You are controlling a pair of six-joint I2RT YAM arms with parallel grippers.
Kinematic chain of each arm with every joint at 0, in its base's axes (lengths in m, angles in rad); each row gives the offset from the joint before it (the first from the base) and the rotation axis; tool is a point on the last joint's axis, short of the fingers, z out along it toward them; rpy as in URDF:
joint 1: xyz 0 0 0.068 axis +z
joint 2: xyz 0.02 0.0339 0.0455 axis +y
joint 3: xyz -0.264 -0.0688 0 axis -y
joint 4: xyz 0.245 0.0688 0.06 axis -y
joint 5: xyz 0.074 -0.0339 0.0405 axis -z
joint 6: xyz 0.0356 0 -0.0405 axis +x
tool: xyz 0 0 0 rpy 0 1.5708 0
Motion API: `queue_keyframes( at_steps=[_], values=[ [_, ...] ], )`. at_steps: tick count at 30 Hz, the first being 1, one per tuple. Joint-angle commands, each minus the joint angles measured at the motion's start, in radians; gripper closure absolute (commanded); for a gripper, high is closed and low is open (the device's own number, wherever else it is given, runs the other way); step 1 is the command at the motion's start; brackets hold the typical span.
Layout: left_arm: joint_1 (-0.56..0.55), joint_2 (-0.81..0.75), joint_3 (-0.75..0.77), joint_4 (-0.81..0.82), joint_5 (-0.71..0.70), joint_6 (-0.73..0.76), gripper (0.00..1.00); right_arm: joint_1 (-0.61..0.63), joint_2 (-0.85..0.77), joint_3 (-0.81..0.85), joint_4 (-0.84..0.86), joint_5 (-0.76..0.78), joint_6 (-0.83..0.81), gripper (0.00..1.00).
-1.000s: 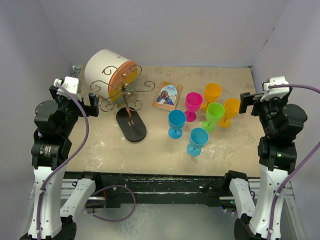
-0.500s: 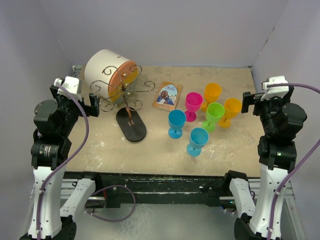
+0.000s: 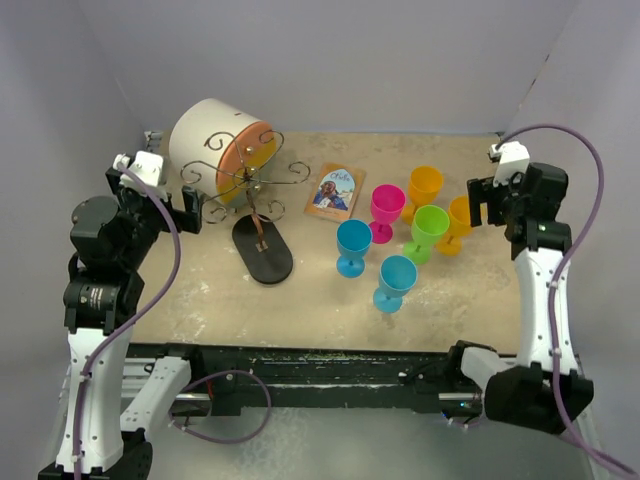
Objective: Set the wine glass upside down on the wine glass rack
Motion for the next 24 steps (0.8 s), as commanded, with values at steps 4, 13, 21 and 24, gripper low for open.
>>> queue_keyframes(
  at_steps=[4, 13, 21, 24],
  values=[
    [0.006, 0.019, 0.035, 0.018, 0.089, 0.016, 0.01, 0.002, 0.132, 0.020, -0.018, -0.016, -0.030, 0.25],
    [0.006, 0.036, 0.047, 0.007, 0.089, 0.026, 0.01, 0.003, 0.270, 0.069, -0.003, 0.005, -0.037, 0.46],
    [0.006, 0.033, 0.049, 0.008, 0.083, 0.028, 0.01, 0.002, 0.349, 0.107, 0.004, 0.024, -0.059, 0.58],
    [0.006, 0.031, 0.049, 0.009, 0.082, 0.028, 0.01, 0.002, 0.375, 0.113, 0.009, 0.031, -0.067, 0.64]
  ],
)
